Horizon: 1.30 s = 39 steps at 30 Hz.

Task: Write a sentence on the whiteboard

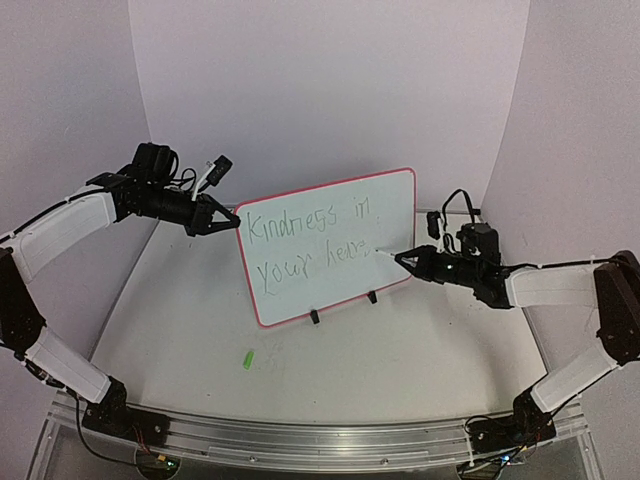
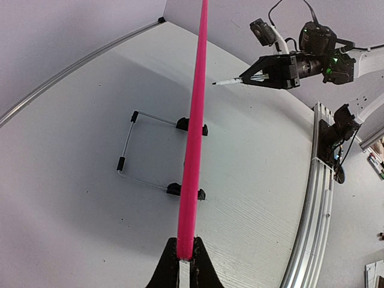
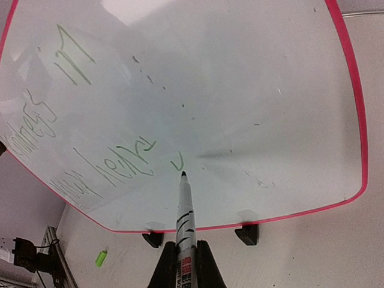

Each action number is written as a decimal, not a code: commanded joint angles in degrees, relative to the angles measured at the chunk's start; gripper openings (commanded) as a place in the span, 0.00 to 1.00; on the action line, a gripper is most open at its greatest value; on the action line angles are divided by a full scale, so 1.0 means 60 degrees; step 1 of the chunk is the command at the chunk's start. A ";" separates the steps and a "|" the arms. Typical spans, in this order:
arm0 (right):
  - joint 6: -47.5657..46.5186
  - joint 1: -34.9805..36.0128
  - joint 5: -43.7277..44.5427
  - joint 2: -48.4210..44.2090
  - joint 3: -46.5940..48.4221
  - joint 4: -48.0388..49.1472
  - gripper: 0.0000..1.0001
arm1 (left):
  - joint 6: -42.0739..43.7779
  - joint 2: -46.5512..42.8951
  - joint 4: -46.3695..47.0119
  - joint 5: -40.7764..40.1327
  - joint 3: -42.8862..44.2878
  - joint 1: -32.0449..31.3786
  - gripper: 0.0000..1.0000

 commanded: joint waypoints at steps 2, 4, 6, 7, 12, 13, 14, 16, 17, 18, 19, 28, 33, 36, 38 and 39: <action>-0.0311 0.0068 -0.0428 -0.0277 0.0410 -0.0157 0.00 | 0.0131 -0.0206 -0.0151 0.0105 0.0083 -0.0148 0.00; -0.0357 0.0151 -0.0518 -0.0059 0.0675 -0.0156 0.00 | 0.0127 -0.0215 -0.0155 0.0082 0.0083 -0.0148 0.00; -0.0401 0.0240 -0.0548 0.0181 0.0892 -0.0143 0.00 | 0.0124 -0.0214 -0.0166 0.0074 0.0083 -0.0148 0.00; -0.0424 0.0276 -0.0543 0.0280 0.0959 -0.0133 0.00 | 0.0122 -0.0211 -0.0160 0.0077 0.0083 -0.0148 0.00; -0.0450 0.0305 -0.0384 0.0454 0.1120 -0.0071 0.00 | 0.0147 -0.0227 -0.0163 0.0066 0.0083 -0.0148 0.00; -0.0449 0.0320 -0.0390 0.0476 0.1138 -0.0079 0.00 | 0.0148 -0.0229 -0.0169 0.0066 0.0083 -0.0148 0.00; -0.0446 0.0323 -0.0394 0.0496 0.1149 -0.0072 0.00 | 0.0142 -0.0229 -0.0161 0.0069 0.0083 -0.0148 0.00; -0.0457 0.0324 -0.0377 0.0528 0.1159 -0.0075 0.00 | 0.0139 -0.0230 -0.0164 0.0066 0.0083 -0.0150 0.00; -0.0460 0.0321 -0.0356 0.0543 0.1159 -0.0072 0.00 | 0.0138 -0.0229 -0.0166 0.0066 0.0083 -0.0151 0.00; -0.0460 0.0323 -0.0322 0.0549 0.1159 -0.0058 0.00 | 0.0143 -0.0226 -0.0163 0.0066 0.0085 -0.0152 0.00; -0.0450 0.0330 -0.0291 0.0569 0.1165 -0.0039 0.00 | 0.0138 -0.0229 -0.0163 0.0069 0.0089 -0.0163 0.00; -0.0460 0.0328 -0.0259 0.0808 0.1378 0.0057 0.00 | 0.0146 -0.0184 -0.0160 0.0066 0.0083 -0.0163 0.00; -0.0473 0.0319 -0.0197 0.0859 0.1437 0.0068 0.00 | 0.0144 -0.0186 -0.0159 0.0066 0.0083 -0.0163 0.00; -0.0477 0.0327 -0.0133 0.0843 0.1423 0.0084 0.00 | 0.0142 -0.0180 -0.0160 0.0066 0.0083 -0.0158 0.00; -0.0474 0.0326 -0.0126 0.0844 0.1423 0.0077 0.00 | 0.0139 -0.0171 -0.0160 0.0066 0.0083 -0.0163 0.00; -0.0474 0.0321 -0.0126 0.0856 0.1419 0.0075 0.00 | 0.0142 -0.0171 -0.0159 0.0067 0.0083 -0.0162 0.00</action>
